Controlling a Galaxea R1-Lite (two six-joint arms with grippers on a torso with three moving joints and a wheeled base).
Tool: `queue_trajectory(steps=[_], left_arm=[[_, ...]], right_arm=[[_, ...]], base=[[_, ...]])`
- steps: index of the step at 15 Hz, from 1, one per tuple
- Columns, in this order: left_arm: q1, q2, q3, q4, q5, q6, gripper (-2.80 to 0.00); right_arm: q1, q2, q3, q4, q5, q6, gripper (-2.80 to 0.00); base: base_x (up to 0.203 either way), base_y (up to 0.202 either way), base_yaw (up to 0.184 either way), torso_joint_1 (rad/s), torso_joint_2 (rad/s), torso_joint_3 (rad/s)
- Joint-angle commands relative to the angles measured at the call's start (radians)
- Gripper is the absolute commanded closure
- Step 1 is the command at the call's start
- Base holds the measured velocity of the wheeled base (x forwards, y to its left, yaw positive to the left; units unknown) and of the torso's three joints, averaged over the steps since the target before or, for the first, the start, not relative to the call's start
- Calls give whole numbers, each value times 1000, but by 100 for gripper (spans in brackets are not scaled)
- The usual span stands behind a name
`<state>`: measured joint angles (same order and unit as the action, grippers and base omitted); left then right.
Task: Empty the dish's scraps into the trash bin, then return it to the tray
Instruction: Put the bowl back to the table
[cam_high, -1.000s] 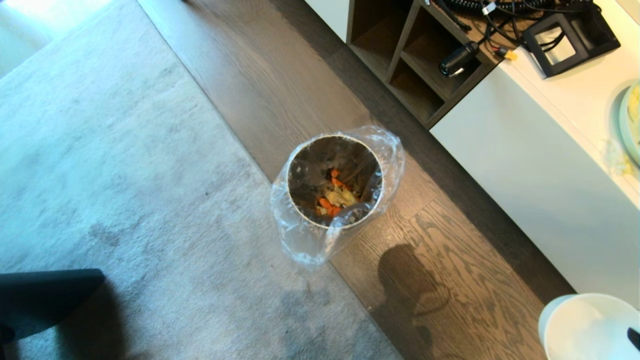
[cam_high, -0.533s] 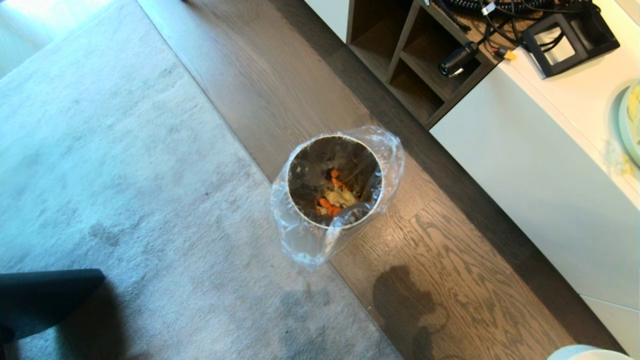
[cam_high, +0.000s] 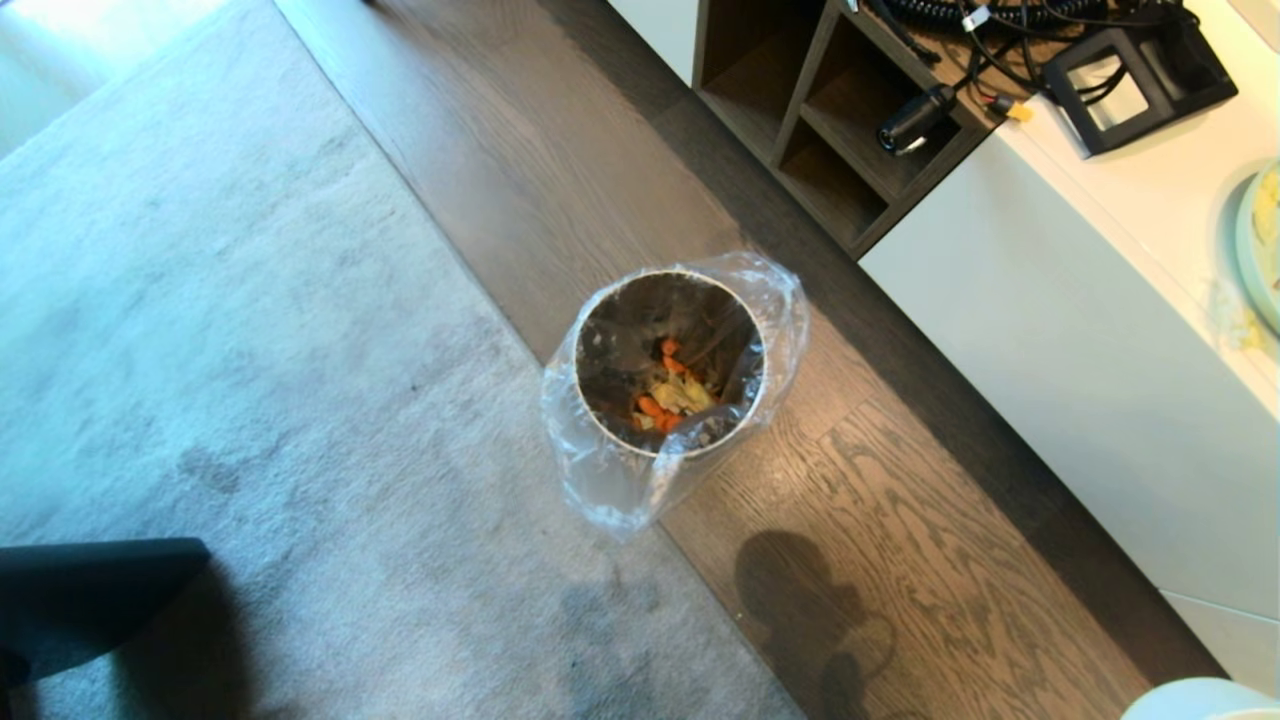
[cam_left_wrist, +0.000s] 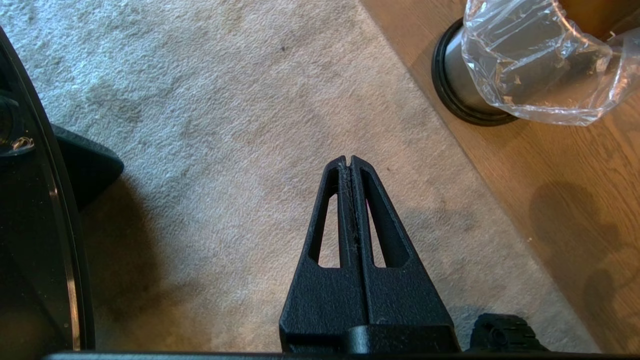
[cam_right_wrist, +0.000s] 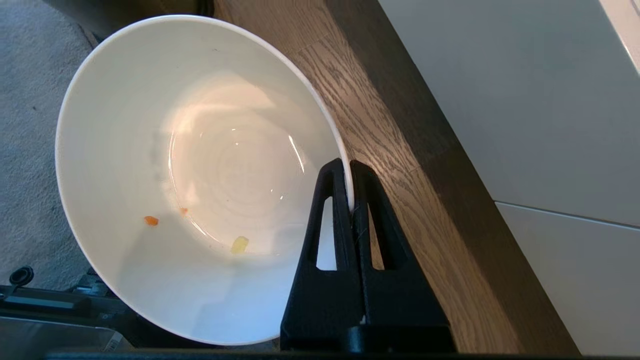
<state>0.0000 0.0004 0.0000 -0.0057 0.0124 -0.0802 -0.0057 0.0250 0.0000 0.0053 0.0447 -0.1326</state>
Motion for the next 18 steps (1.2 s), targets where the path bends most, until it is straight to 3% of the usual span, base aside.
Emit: queue_trajectory(steps=[1,18], left_arm=[[0,0,0,0,0,-1,0],[0,0,0,0,1,-1,0]], right_arm=[[1,-25,0,-1,1,4,0],[1,-25,0,-1,1,4,0]], base=[[0,0,0,0,0,0],[0,0,0,0,0,0]])
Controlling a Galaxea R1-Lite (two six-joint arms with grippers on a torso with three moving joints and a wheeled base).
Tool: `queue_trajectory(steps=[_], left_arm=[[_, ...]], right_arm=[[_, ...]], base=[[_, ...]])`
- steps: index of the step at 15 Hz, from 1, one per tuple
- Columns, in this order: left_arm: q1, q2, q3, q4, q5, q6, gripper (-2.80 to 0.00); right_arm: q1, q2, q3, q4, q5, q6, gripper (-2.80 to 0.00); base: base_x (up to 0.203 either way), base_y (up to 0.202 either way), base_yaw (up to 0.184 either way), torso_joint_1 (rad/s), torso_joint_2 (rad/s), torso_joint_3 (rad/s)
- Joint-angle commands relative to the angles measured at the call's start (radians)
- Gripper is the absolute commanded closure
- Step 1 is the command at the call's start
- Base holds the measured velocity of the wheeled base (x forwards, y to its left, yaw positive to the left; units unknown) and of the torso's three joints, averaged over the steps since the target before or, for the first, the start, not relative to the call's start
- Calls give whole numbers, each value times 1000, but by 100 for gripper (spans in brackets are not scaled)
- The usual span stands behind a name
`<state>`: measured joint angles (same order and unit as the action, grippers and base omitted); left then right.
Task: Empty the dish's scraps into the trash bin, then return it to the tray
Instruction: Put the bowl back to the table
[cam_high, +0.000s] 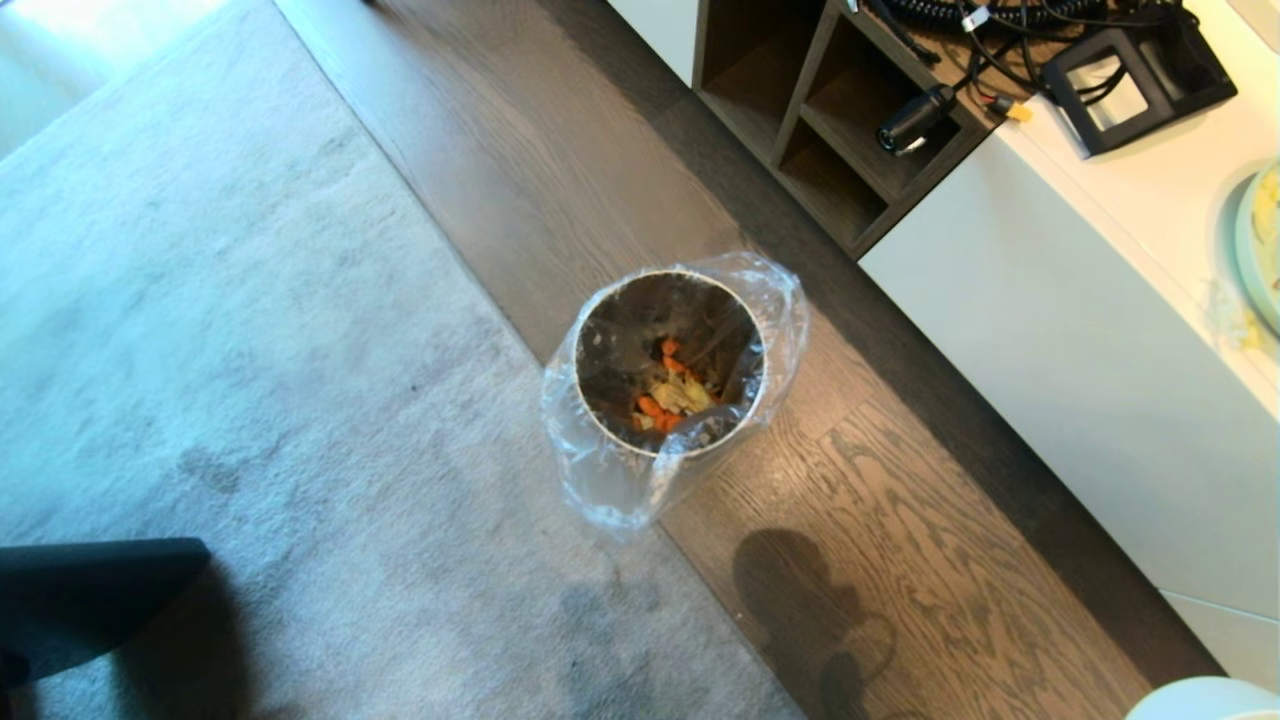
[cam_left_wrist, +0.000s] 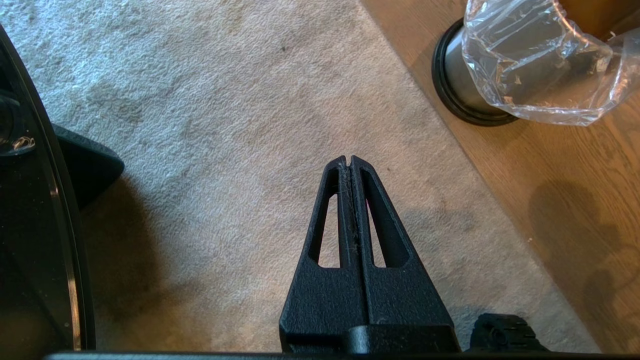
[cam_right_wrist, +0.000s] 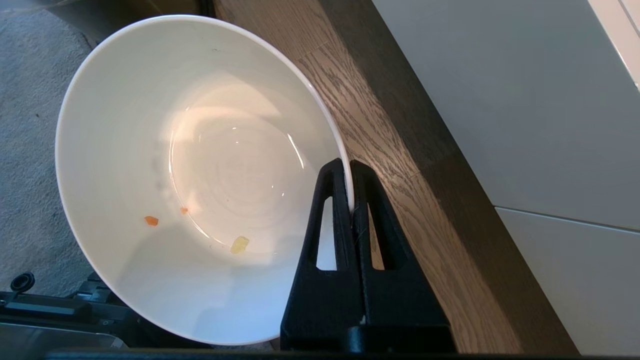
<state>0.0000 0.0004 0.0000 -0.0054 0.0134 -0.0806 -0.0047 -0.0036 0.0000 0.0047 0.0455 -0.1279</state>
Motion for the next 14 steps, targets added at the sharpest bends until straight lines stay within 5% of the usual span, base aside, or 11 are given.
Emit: queue_trajectory(steps=[1,14], left_arm=[[0,0,0,-1,0,-1,0],[0,0,0,-1,0,-1,0]], right_arm=[[0,4,0,0,0,-1,0],[0,4,0,0,0,-1,0]], base=[[0,0,0,0,0,0],[0,0,0,1,1,24]])
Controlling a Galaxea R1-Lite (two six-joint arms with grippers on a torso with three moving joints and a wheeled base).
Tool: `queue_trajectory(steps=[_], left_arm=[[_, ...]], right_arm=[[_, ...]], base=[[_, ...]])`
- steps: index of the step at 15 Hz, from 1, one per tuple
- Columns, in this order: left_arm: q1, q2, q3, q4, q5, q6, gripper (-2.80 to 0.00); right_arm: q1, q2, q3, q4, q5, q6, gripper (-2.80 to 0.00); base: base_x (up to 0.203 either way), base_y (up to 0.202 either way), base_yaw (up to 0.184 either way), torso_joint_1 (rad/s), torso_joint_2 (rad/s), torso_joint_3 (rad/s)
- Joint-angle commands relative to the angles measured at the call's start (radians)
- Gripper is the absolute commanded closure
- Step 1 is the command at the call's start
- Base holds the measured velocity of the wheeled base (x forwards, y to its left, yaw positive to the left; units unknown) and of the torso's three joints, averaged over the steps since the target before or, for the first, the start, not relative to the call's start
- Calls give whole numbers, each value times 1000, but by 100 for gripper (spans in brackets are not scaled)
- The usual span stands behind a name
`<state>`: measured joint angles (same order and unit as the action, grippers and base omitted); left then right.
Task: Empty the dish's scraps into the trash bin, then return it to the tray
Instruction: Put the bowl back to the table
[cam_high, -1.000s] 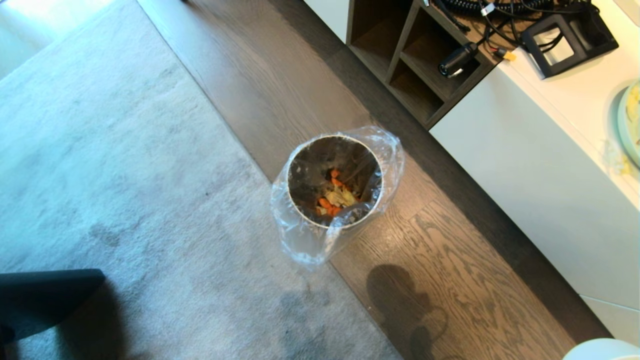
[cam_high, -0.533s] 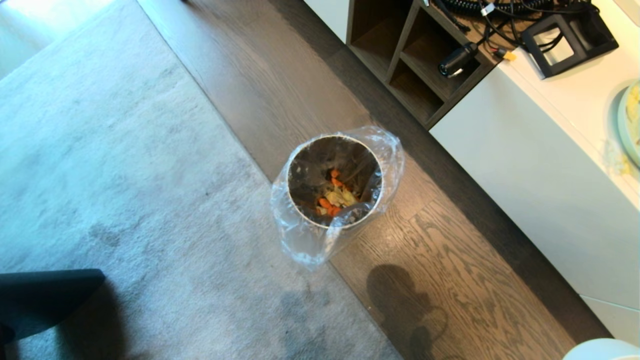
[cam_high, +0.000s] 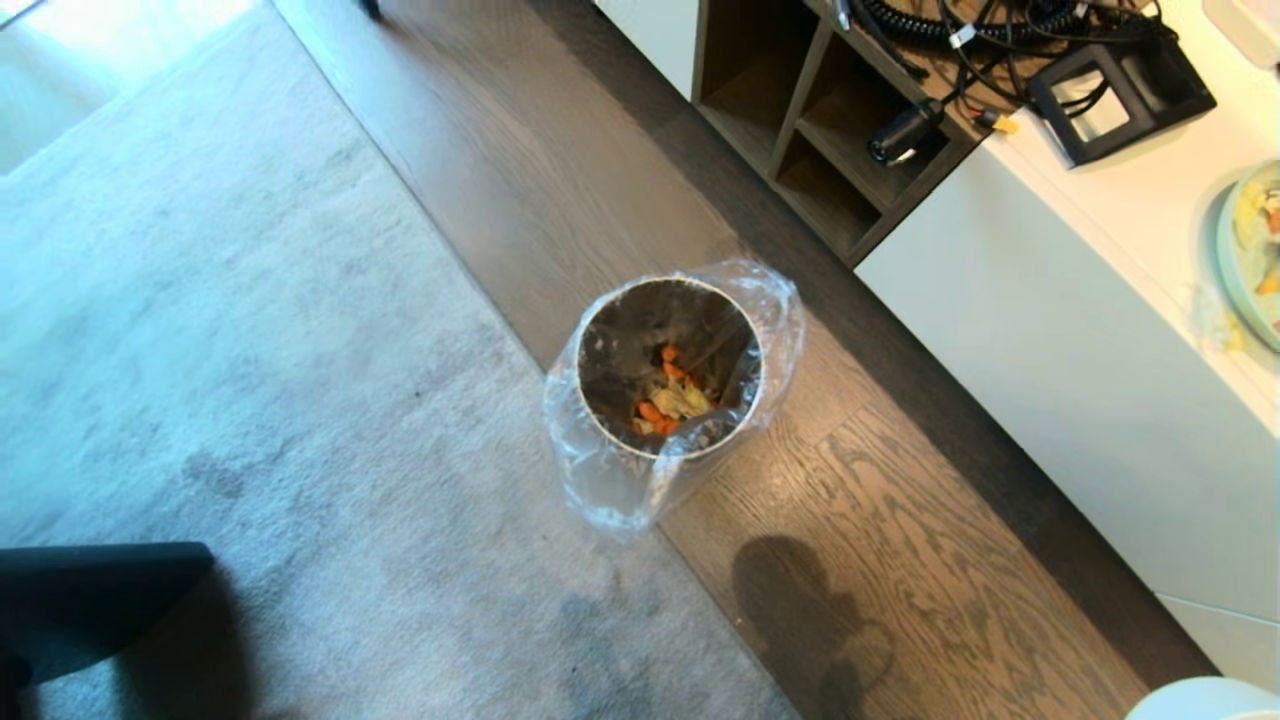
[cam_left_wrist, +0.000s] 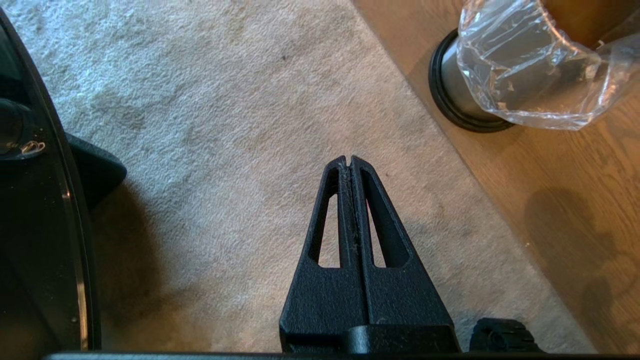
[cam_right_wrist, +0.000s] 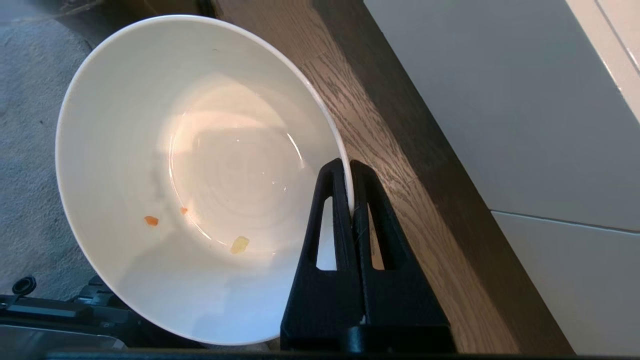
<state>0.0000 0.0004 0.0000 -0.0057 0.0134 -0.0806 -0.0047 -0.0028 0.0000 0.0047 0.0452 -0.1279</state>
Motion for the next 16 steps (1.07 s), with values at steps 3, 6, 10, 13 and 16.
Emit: queue_trajectory(steps=[3,6,10,13,16], left_arm=[[0,0,0,0,0,-1,0],[0,0,0,0,0,-1,0],[0,0,0,0,0,-2,0],[0,0,0,0,0,-2,0],[0,0,0,0,0,-1,0]], right_arm=[[0,3,0,0,1,-1,0],[0,3,0,0,1,-1,0],[0,3,0,0,1,-1,0],[0,3,0,0,1,-1,0],[0,3,0,0,1,-1,0]], base=[[0,0,0,2,4,183],[0,0,0,3,4,198],[0,0,0,1,3,201],[0,0,0,-1,2,208],[0,0,0,6,4,204]])
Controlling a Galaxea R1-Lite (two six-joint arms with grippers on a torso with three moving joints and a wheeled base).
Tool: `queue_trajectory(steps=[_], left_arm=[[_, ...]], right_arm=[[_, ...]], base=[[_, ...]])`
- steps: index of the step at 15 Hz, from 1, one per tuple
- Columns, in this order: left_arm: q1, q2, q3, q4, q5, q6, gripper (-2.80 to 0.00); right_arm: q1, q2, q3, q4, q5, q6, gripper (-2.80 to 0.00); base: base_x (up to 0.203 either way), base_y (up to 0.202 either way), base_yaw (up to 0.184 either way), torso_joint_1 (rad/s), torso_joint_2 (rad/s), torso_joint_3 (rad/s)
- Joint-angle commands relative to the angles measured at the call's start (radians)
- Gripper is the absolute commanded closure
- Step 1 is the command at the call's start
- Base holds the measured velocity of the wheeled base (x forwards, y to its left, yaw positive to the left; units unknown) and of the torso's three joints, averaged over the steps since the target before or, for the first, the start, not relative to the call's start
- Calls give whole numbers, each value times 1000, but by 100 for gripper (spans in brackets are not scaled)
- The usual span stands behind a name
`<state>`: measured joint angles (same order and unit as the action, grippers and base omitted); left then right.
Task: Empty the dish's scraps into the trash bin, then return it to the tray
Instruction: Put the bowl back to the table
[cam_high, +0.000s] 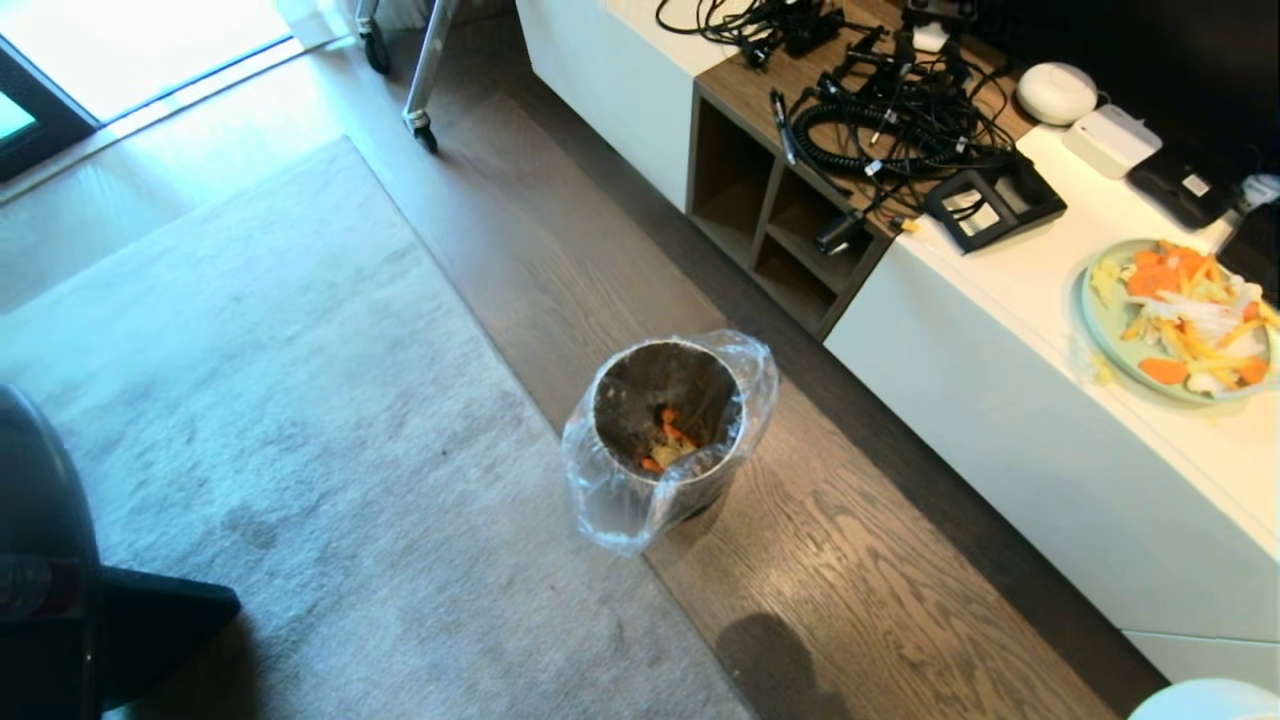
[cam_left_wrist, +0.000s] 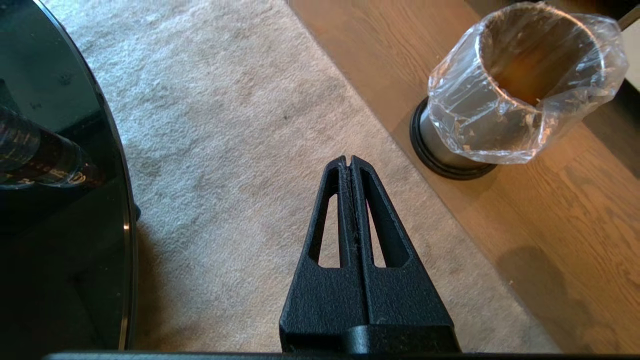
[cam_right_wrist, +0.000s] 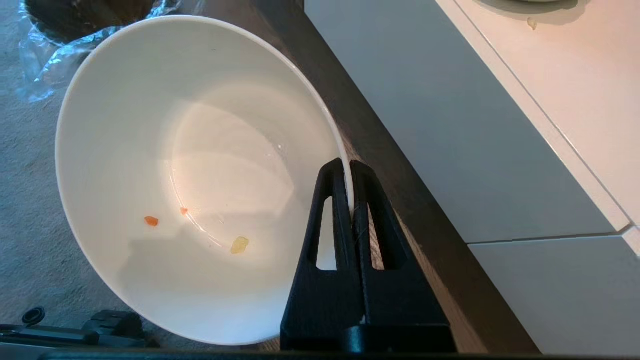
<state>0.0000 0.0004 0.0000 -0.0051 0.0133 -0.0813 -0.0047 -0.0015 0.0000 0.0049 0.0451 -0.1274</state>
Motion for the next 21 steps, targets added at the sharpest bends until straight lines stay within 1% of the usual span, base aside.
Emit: queue_trajectory(steps=[1,21], left_arm=[[0,0,0,-1,1,-2,0],[0,0,0,-1,1,-2,0]], right_arm=[[0,2,0,0,1,-1,0],[0,2,0,0,2,-1,0]], base=[[0,0,0,11,-2,212],[0,0,0,2,3,202]])
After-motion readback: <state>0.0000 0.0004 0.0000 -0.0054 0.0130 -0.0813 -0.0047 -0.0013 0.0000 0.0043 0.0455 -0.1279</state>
